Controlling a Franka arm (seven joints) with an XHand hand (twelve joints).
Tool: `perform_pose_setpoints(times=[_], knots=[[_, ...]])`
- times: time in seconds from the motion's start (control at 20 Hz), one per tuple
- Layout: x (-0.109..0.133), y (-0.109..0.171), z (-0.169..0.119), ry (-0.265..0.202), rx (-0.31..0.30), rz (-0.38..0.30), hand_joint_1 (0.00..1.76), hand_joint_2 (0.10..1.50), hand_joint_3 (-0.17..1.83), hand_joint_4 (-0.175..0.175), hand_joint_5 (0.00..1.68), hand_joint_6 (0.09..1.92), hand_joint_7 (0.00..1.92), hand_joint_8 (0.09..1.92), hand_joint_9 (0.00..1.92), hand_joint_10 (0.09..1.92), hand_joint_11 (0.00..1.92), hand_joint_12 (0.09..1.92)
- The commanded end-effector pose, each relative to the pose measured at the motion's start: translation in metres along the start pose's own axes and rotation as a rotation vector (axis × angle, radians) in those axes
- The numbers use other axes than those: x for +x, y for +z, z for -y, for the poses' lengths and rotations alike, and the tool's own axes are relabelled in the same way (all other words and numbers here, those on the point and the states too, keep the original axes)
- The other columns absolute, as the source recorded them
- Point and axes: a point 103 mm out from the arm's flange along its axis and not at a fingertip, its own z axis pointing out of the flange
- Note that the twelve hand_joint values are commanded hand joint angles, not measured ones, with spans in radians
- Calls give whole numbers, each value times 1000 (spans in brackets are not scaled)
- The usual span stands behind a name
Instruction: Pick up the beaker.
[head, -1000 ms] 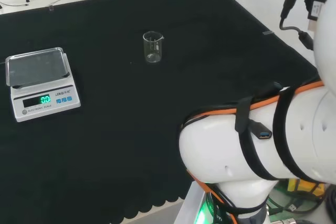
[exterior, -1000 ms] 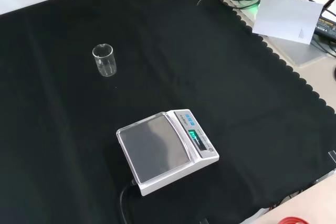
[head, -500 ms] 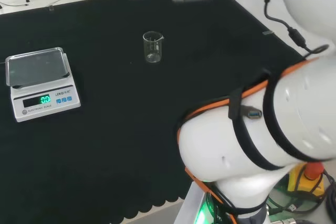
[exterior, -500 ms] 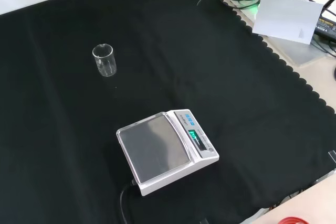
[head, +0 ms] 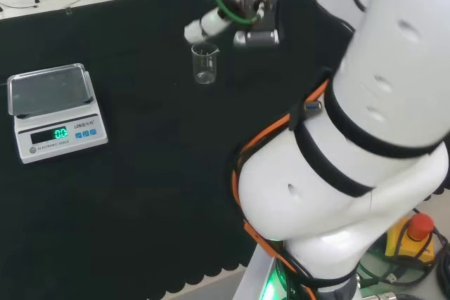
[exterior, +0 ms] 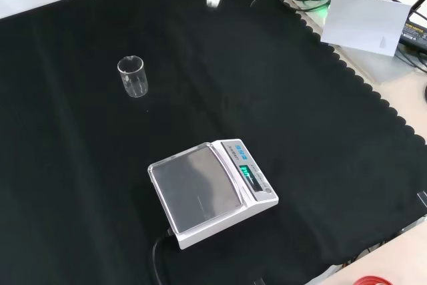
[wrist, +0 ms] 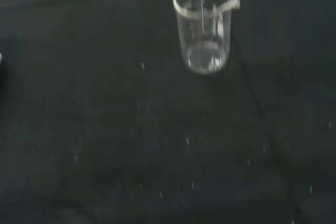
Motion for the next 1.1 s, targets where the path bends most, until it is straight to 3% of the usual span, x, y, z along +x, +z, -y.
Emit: perform_pose_setpoints(times=[0.05,0.3,0.45,0.65,0.85,1.1], knots=[[-16,90,-66,4,-59,-39,596,698,160,19,100,87,78,712,159,882,0,1520],[-16,103,-88,19,-134,-44,597,700,149,29,49,87,33,702,119,891,0,1476],[-21,95,-107,21,-131,-38,599,699,145,31,30,87,24,700,112,894,0,1465],[-30,106,-137,25,-60,-25,601,699,142,31,22,87,24,701,110,895,0,1461],[-56,125,-166,76,13,-26,601,698,140,32,20,87,34,705,108,896,0,1459],[-86,128,-195,115,35,-22,599,697,138,33,19,87,39,706,106,897,0,1457]])
